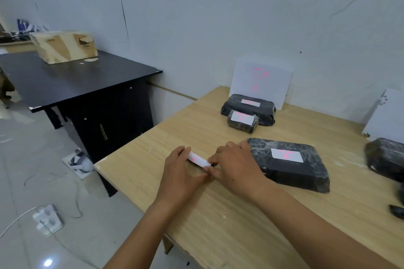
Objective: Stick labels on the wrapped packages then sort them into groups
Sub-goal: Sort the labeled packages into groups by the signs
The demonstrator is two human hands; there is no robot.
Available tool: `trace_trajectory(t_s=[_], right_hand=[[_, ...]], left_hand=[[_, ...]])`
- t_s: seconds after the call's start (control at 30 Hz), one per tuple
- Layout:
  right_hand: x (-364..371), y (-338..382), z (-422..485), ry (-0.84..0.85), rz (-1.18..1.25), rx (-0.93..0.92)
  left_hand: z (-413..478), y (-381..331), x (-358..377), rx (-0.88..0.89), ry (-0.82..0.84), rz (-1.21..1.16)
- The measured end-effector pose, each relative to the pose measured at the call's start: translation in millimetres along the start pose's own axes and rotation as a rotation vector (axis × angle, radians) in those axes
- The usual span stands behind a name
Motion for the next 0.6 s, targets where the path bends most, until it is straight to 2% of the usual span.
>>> trace_trajectory(t_s=[0.13,0.23,0.37,0.6], right_hand=[[-7.6,-10.9,2.2,-0.03,0.025,-0.023],[-15.4,-47.3,-0.5,-0.055,0.046,0.083],[-3.7,-81.1,-14.1,0.056,0.034,0.152],[-10.2,-116.5,-36.6,0.02,-0.024,0.277]], left_hand=[[4.7,-1.0,3.8,-0.01,-0.044,-0.031],[10.6,-9.9,12.6,-0.006,-0.024,-0.054],[29.2,-25.3,34.3,-0.006,0.013,-0.034],[66.5,-53.0,80.0,-0.038,0.022,0.115]])
Point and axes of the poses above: each hand's wrist, its own z-axis towards the middle knuckle, its own x-axis out of the palm, y = z × x, the point moved 8 cm from there along z, towards the middle knuckle, and after that the axes turned 1 degree about -y, right-handed, at the moved point
